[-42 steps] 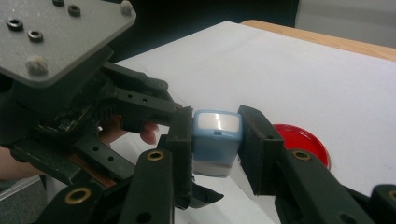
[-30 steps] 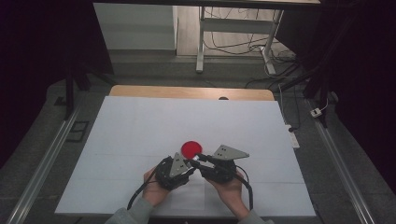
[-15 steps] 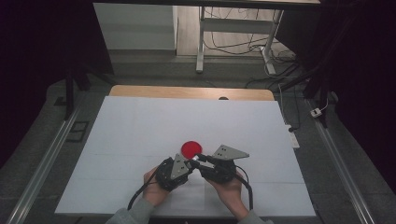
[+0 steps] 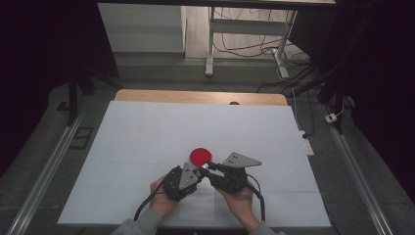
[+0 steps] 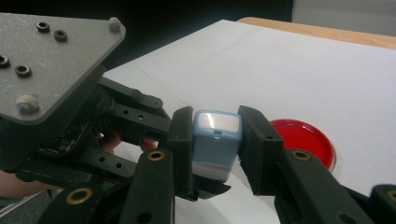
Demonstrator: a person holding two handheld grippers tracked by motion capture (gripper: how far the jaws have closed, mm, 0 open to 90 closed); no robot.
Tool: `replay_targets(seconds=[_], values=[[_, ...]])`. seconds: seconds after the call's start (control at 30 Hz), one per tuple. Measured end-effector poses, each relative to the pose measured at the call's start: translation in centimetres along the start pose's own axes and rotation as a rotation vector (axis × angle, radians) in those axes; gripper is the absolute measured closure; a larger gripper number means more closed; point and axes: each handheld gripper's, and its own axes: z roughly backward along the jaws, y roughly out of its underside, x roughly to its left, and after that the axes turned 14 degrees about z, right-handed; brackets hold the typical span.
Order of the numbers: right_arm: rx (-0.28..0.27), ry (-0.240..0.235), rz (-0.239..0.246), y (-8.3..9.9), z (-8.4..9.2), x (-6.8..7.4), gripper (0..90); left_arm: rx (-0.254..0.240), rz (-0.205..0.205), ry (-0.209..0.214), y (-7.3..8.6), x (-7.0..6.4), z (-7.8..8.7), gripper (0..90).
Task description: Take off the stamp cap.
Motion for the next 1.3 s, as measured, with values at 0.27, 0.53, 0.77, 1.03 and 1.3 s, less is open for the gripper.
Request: replay_targets(seconds=[0.27,0.53,0.77,1.03,1.3], values=[[0.008,0.004,-0.012,0.01,-0.01,0.03,66.7,0.0,-0.002,0.002,0.09,-0.05,-0.08,74.2],[0.004,0.008,-0.014,0.03,0.01,0.15,66.8,-0.009,-0.002,-0.001,0.15,-0.05,-0.03,74.3],[-0.003,0.015,-0.014,0.03,0.06,0.24,66.8,-0.015,-0.002,-0.004,0.18,-0.07,0.0,74.3],[-0.004,0.014,-0.02,0.04,0.08,0.22,66.9,-0.011,-0.014,-0.005,0.18,-0.05,0.03,74.3],[-0.006,0.012,-0.027,0.08,0.05,0.19,66.9,-0.008,-0.024,-0.011,0.19,-0.08,0.05,74.4]])
